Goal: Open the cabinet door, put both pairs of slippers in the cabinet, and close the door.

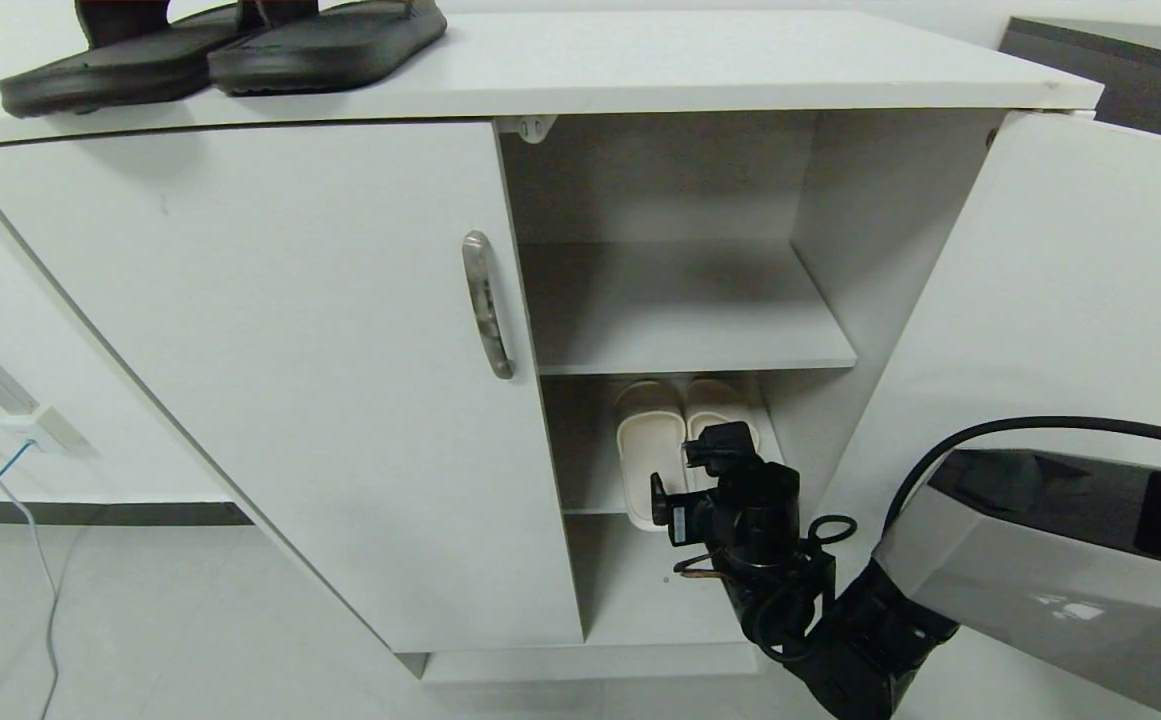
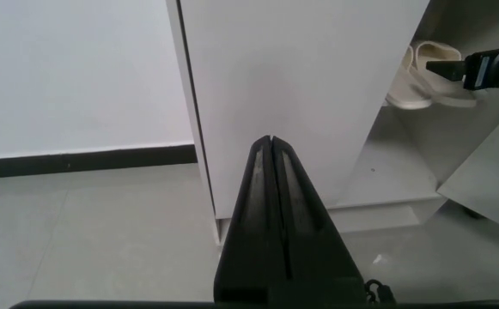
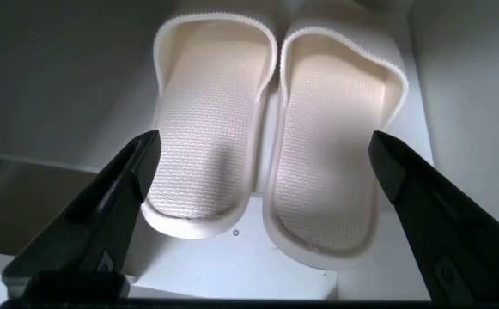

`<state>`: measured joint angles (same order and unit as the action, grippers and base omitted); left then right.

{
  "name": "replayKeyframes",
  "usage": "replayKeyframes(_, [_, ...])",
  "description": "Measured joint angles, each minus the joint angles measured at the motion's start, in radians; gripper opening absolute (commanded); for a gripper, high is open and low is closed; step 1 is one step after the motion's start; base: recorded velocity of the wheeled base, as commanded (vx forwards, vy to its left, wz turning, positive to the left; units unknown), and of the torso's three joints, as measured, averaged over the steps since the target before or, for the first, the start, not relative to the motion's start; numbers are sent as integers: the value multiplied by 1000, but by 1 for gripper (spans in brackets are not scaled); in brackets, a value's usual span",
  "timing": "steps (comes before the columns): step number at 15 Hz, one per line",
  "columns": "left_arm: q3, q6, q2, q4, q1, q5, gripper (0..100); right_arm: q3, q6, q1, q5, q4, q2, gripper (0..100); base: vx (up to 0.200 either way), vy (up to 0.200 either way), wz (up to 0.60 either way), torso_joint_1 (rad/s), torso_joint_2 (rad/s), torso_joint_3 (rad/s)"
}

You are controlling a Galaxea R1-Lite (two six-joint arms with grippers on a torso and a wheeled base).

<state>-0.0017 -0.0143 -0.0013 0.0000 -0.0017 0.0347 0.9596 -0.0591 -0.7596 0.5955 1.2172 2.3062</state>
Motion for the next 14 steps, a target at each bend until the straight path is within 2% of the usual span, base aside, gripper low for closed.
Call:
replayKeyframes(2, [0,-1,0,0,0,0,0,-5,0,0,0,0,-3,100,-200,0,0,5,2,5])
replayKeyframes(14, [0,-1,0,0,0,-1,0,-31,2,-17,1,19,-6,100,0,0,0,0,0,0])
